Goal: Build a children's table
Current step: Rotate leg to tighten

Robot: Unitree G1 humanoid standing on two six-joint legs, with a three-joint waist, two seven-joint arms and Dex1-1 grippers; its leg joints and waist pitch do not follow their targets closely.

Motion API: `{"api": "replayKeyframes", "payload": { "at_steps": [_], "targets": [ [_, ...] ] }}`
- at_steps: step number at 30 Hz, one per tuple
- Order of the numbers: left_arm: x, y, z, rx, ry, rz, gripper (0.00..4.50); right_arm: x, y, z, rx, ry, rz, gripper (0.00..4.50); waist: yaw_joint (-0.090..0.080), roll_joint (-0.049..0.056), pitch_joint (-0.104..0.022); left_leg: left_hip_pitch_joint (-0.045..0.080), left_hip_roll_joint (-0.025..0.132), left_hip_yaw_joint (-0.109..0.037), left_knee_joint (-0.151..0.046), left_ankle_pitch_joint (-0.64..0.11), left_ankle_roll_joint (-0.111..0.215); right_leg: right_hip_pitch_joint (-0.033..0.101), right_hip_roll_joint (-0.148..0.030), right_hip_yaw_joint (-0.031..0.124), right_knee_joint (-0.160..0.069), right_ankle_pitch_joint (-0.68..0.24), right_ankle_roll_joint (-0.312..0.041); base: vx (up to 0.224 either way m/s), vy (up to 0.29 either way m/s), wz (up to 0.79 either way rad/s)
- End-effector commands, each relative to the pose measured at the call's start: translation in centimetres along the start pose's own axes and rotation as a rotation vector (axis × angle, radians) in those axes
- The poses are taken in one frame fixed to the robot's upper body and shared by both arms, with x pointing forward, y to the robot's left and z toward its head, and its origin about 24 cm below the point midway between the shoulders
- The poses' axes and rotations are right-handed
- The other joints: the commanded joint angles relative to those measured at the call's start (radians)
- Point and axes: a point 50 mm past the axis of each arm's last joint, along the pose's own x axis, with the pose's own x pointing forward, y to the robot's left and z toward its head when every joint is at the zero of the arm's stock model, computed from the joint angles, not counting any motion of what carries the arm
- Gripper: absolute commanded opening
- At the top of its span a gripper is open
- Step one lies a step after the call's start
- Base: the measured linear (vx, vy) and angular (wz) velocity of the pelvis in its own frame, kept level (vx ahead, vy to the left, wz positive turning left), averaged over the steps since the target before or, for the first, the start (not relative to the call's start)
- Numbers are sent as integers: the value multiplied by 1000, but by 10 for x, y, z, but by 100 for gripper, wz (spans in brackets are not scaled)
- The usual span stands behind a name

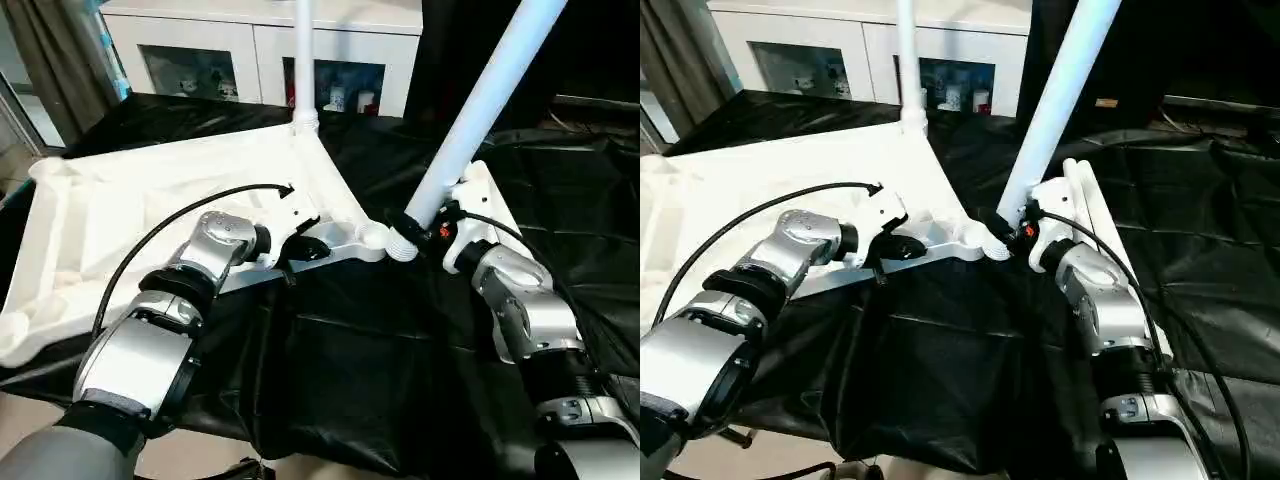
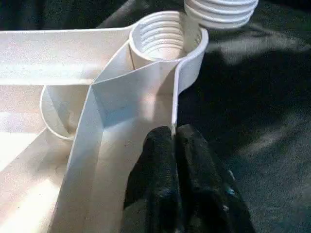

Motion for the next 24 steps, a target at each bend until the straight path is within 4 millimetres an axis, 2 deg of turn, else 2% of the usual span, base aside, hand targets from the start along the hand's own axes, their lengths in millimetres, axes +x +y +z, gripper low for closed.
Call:
{"api": "replayKeyframes", "payload": {
  "at_steps": [1, 5, 12, 15, 17, 19, 21, 24],
  "targets": [
    [-1, 2, 4, -2, -30, 9, 59, 2, 1, 9, -26, -15, 17, 187, 3, 1, -88, 25, 10, -2, -52, -101, 73, 70, -53, 29, -61, 209, -312, 0, 0, 0],
    [-2, 4, 5, 4, -35, 44, 90, 2, 2, 9, -26, -15, 24, 187, 3, 1, -87, 24, 10, -2, -53, -105, 71, 71, -52, 29, -61, 204, -309, 0, 0, 0],
    [-3, 4, 1, -14, -27, 27, 90, 1, 3, 9, -24, -11, 33, 187, 5, 0, -88, 24, 10, -2, -52, -92, 75, 70, -52, 29, -60, 216, -308, 0, 0, 0],
    [-2, 0, -1, -74, -40, -21, 90, 2, 3, 8, -22, -7, 33, 187, 5, 1, -87, 25, 10, -1, -52, -97, 73, 69, -53, 29, -61, 205, -311, 0, 0, 0],
    [-1, 0, 0, -78, -47, -17, 125, 2, 4, 8, -21, -7, 33, 187, 4, 2, -87, 25, 11, -1, -53, -100, 71, 68, -53, 29, -60, 206, -315, 0, 0, 0],
    [-1, 1, 0, -75, -47, -8, 128, 2, 4, 8, -20, -6, 34, 187, 4, 0, -88, 25, 10, -1, -52, -99, 74, 70, -53, 29, -61, 214, -315, 0, 0, 0],
    [-1, 1, 0, -36, -32, 13, 156, 2, 5, 8, -18, -6, 37, 187, 4, 1, -88, 24, 10, -2, -52, -100, 74, 70, -53, 29, -60, 213, -312, 0, 0, 0],
    [-1, 2, -1, -24, -16, 27, 156, 2, 6, 7, -19, -2, 42, 187, 3, 1, -87, 24, 10, -2, -53, -102, 74, 70, -53, 29, -62, 207, -307, 0, 0, 0]
  ]
}}
